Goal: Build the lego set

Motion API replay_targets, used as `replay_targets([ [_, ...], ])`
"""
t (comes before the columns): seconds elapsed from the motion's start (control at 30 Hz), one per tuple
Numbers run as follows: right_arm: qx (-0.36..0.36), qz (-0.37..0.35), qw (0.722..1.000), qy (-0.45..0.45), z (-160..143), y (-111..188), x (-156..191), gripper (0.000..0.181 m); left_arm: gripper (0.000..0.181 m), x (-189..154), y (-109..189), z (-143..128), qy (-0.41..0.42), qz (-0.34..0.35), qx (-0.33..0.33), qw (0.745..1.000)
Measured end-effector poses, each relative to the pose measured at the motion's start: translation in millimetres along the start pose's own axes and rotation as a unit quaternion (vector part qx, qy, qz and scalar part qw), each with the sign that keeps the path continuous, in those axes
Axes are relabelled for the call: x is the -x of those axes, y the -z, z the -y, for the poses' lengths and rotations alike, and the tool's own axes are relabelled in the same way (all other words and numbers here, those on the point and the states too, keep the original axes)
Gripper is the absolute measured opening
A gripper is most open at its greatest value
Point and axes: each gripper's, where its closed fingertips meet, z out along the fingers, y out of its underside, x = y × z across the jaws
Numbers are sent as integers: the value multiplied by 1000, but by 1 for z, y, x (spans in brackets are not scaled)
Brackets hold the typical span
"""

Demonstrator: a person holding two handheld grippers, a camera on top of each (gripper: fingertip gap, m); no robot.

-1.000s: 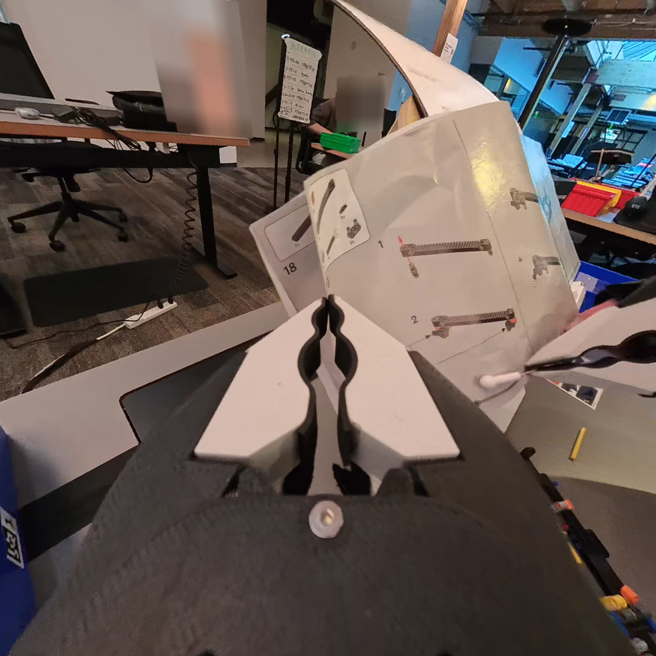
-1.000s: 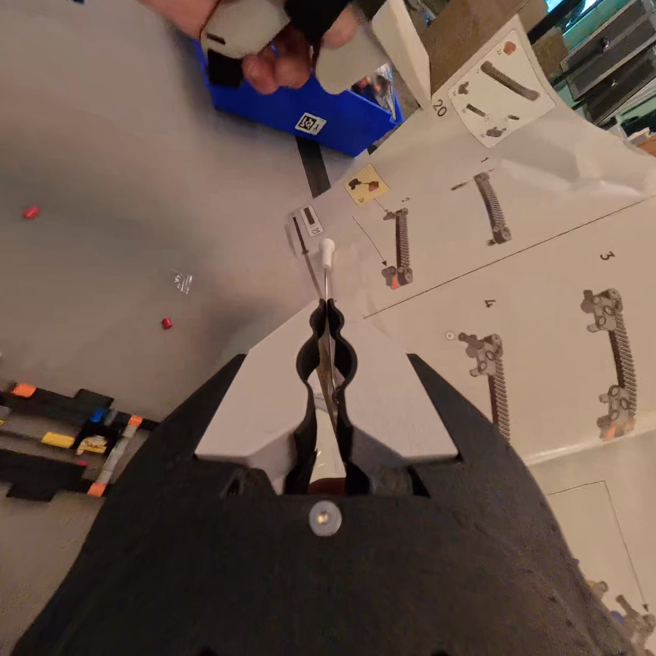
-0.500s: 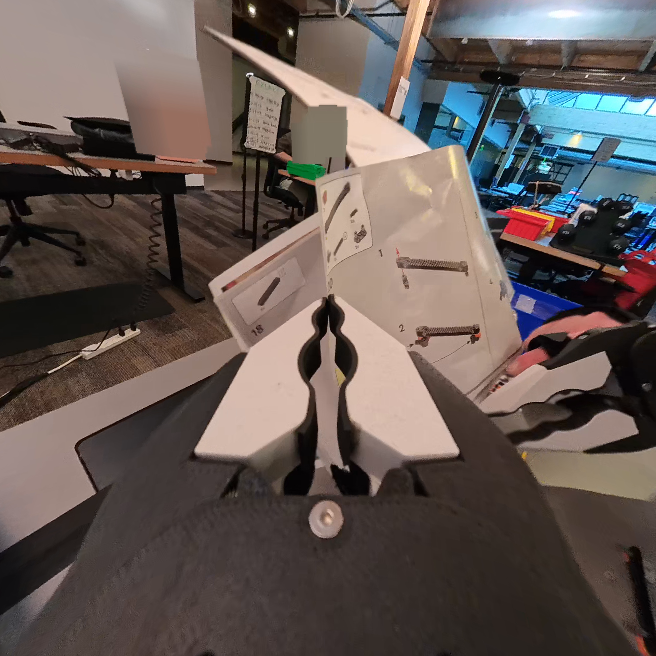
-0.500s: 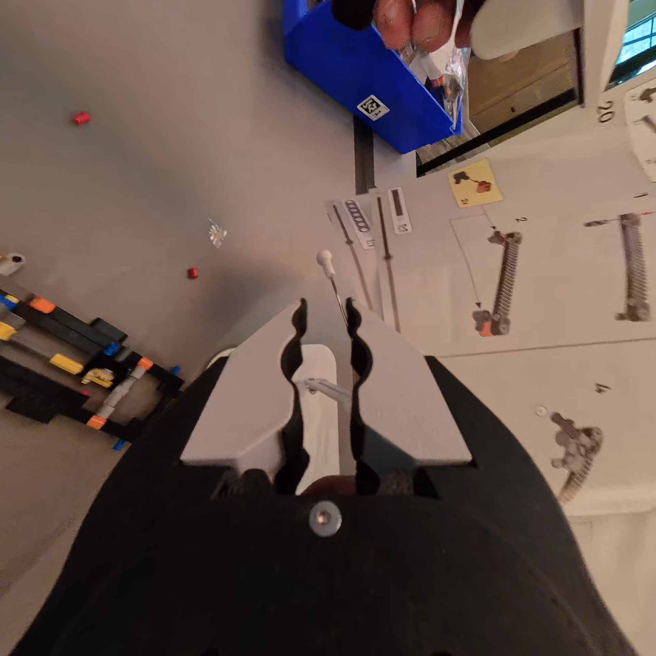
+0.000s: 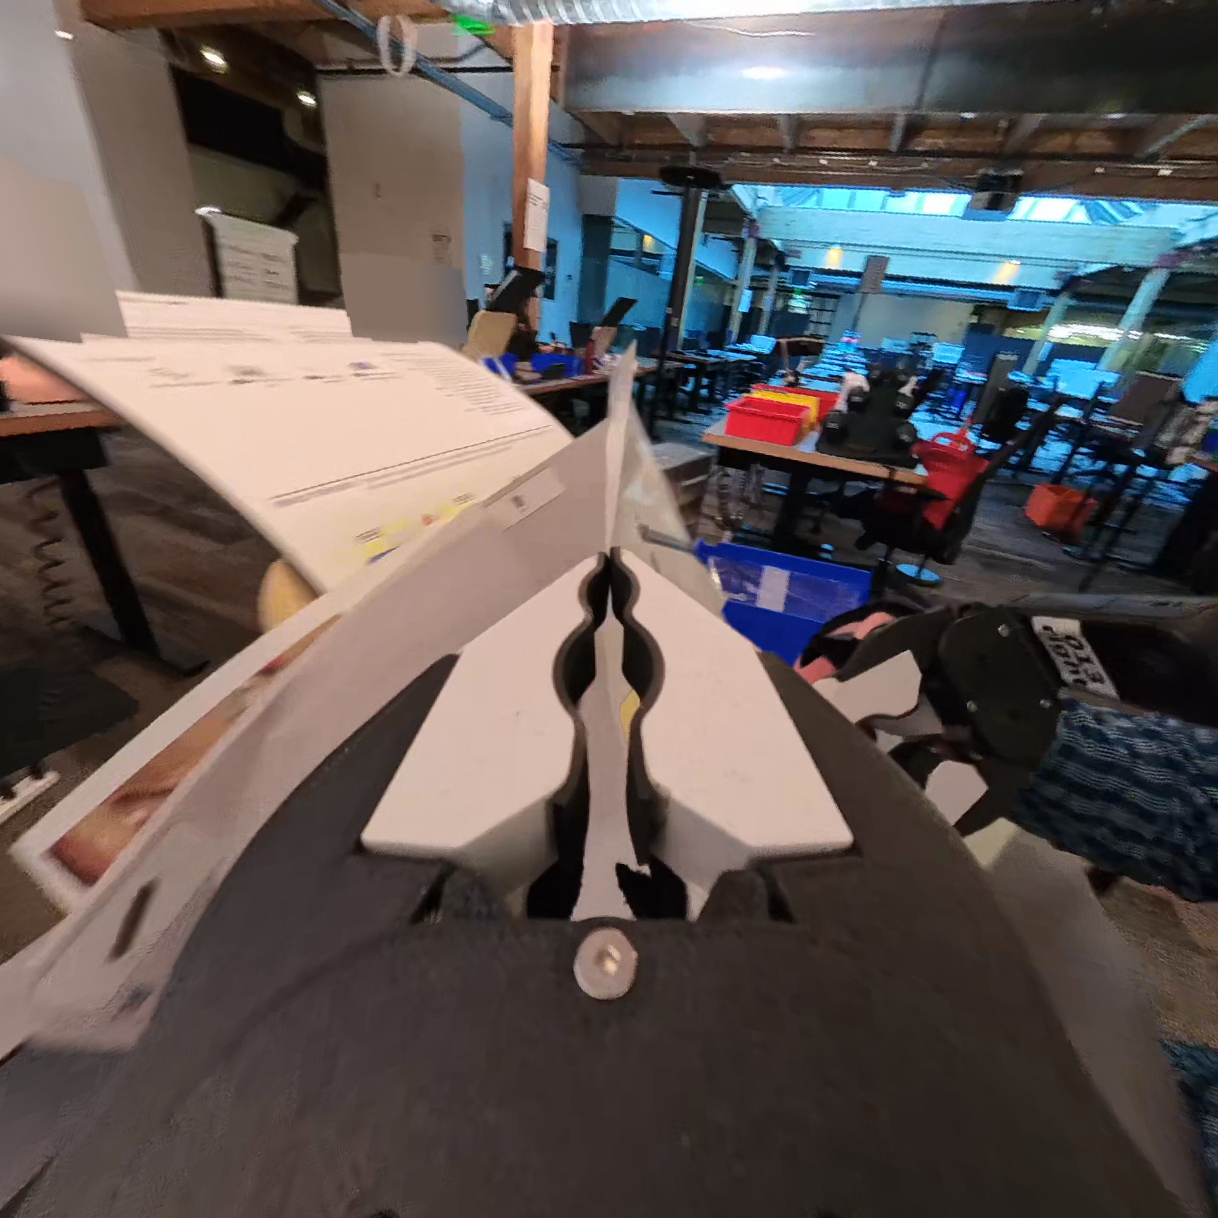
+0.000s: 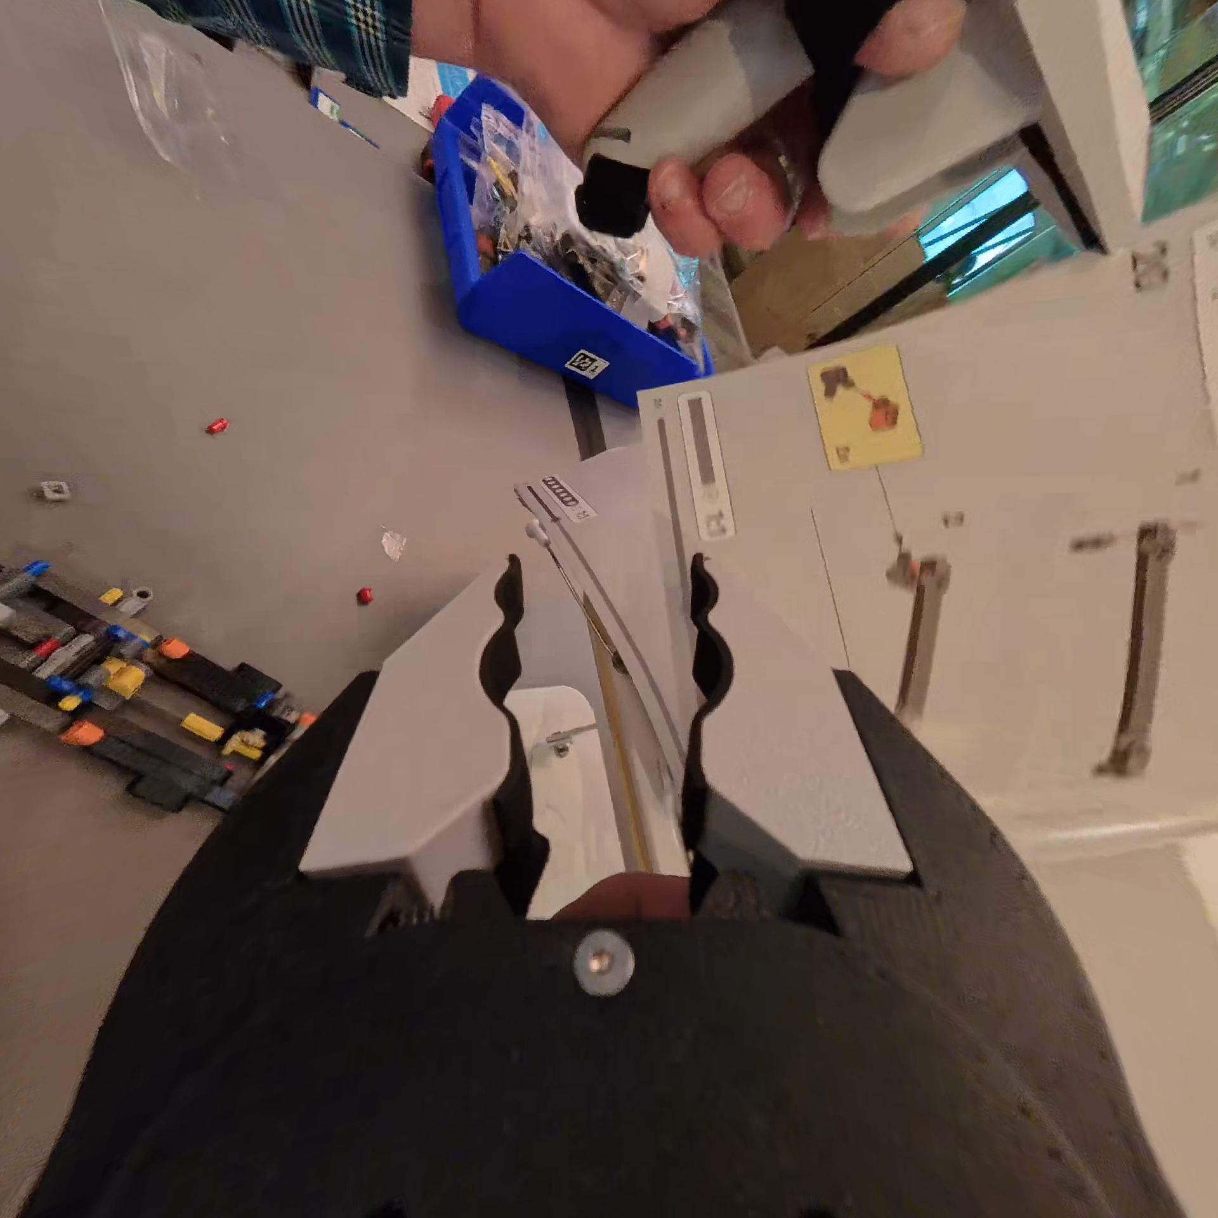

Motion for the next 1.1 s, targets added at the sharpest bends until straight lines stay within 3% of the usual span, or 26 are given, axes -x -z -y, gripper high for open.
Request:
replay_targets([
  [0.17, 30, -65, 997, 39, -14, 26, -18, 42, 0, -67, -61, 7, -10, -104, 30, 994],
  [0.23, 50, -123, 991, 30, -31, 36, -41, 36, 12, -72, -69, 10, -54, -98, 37, 993],
  [0.3, 75, -157, 985, 4, -52, 46, -58, 32, 23, -60, -59, 18, -84, -70, 28, 994],
  [0.4, 137, -183, 973, -13, -90, 55, -70, 34, 28, -9, -24, 12, -103, 15, 21, 994],
  [0.5, 149, -207, 965, -54, -107, 64, -78, 37, 39, 60, 19, -27, -104, 112, 59, 987],
  [0.6, 150, -219, 961, -75, -116, 72, -83, 38, 49, 104, 47, -69, -100, 161, 103, 976],
  [0.8, 150, -228, 956, -109, -122, 85, -81, 43, 58, 128, 54, -98, -56, 166, 81, 981],
  [1.1, 104, -212, 952, -196, -126, 91, -79, 48, 56, 132, 63, -106, -22, 168, 45, 985],
])
